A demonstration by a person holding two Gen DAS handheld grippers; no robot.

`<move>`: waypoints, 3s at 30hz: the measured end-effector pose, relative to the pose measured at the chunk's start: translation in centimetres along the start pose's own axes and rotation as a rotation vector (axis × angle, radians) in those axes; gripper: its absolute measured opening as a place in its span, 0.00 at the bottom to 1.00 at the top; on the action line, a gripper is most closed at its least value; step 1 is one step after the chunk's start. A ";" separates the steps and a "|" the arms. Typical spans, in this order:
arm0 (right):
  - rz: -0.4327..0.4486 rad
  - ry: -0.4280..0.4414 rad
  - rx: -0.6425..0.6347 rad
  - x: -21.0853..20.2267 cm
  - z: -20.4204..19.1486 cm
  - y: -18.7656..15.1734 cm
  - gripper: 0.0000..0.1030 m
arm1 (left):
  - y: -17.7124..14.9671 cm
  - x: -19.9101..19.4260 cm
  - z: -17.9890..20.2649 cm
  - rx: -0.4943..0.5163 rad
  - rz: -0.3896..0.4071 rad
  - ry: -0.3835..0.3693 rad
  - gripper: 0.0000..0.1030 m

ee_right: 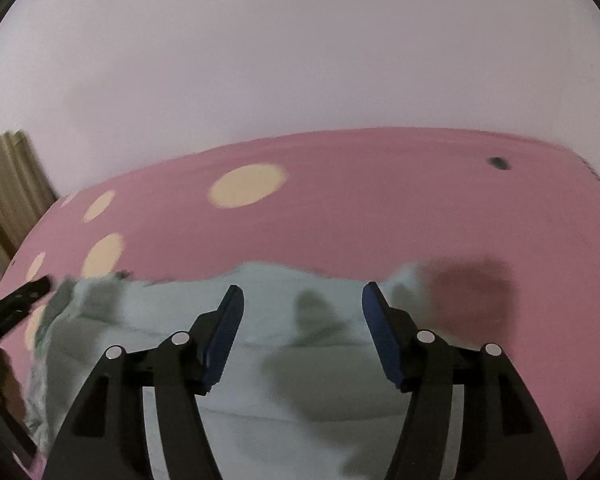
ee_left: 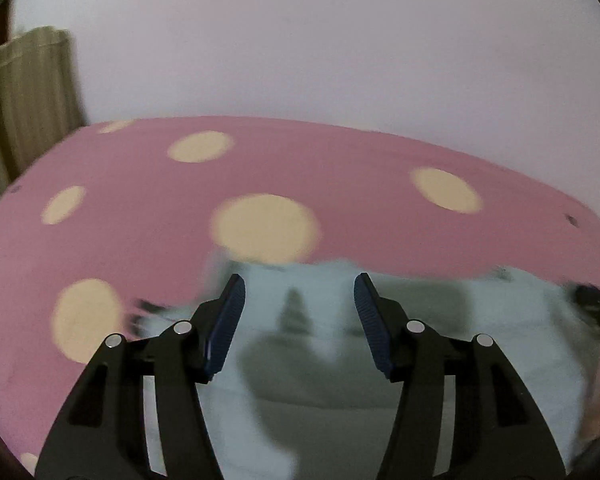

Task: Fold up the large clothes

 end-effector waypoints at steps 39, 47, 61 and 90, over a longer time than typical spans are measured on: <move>-0.067 -0.180 0.019 5.5 4.4 -5.8 0.71 | -6.3 6.5 -1.3 0.057 -0.082 0.190 0.63; -0.062 -0.128 0.053 2.6 4.4 -5.3 0.74 | -5.4 3.0 -2.2 0.063 -0.106 0.185 0.82; -0.114 -0.091 0.289 -4.7 11.2 -11.3 0.79 | -13.3 -3.7 -9.5 -0.207 -0.213 0.014 0.93; -0.122 0.047 0.317 -11.7 6.2 -18.1 0.16 | -17.5 -11.5 -8.8 -0.156 -0.186 -0.036 0.16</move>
Point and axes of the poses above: each gripper's, at about its wrist camera, not at the fingertips, and x roughly the way its jaws point, z to its right, y to its top, the point moved 8 cm from there along x, roughly the way its jaws point, and after that the axes turned 2 degrees about -z, right-handed, at the moved point
